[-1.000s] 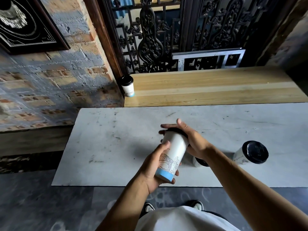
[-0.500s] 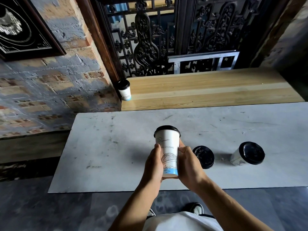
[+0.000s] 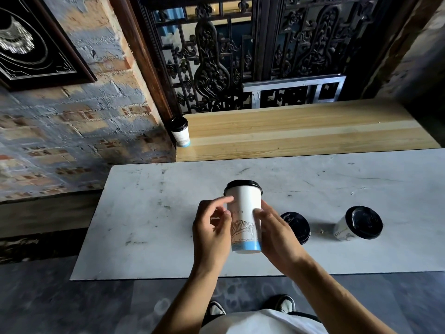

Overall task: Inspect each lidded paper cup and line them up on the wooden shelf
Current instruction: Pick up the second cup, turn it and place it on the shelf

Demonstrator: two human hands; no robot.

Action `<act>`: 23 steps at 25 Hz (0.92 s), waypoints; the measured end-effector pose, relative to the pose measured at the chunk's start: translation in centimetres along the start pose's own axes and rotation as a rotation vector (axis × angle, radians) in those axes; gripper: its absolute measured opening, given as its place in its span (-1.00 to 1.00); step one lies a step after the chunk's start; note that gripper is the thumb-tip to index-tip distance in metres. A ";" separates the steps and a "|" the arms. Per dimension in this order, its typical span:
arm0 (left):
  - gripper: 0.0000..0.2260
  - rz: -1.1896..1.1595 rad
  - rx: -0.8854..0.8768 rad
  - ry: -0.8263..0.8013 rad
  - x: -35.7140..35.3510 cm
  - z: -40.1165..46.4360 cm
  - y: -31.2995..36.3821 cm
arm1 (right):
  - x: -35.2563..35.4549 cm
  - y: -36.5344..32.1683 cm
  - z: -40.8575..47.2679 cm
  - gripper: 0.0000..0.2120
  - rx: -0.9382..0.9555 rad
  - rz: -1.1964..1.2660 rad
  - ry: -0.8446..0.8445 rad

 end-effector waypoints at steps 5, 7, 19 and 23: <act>-0.77 -0.079 -0.010 -0.075 -0.2 -0.5 0.8 | -0.5 -0.9 -0.4 -0.58 0.011 -0.044 -0.005; -0.88 -0.095 0.004 -0.081 -0.2 -0.5 0.5 | -0.5 -1.1 -0.4 -0.61 0.010 -0.069 -0.006; -0.83 -0.033 0.049 -0.057 1.2 0.4 -0.7 | 0.7 -2.0 0.3 -0.52 0.071 -0.156 0.112; -0.77 -0.015 -0.040 -0.058 1.7 0.9 -0.7 | 0.8 -1.9 0.4 -0.48 0.073 -0.143 0.115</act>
Point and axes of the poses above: each hand's wrist, its own z-axis towards the middle knuckle, its own x-axis out of the back of the hand, y = z × x, the point moved 6 cm from there along z, towards the middle knuckle, and after that the axes turned 8 degrees about x, right-handed, at the moved point
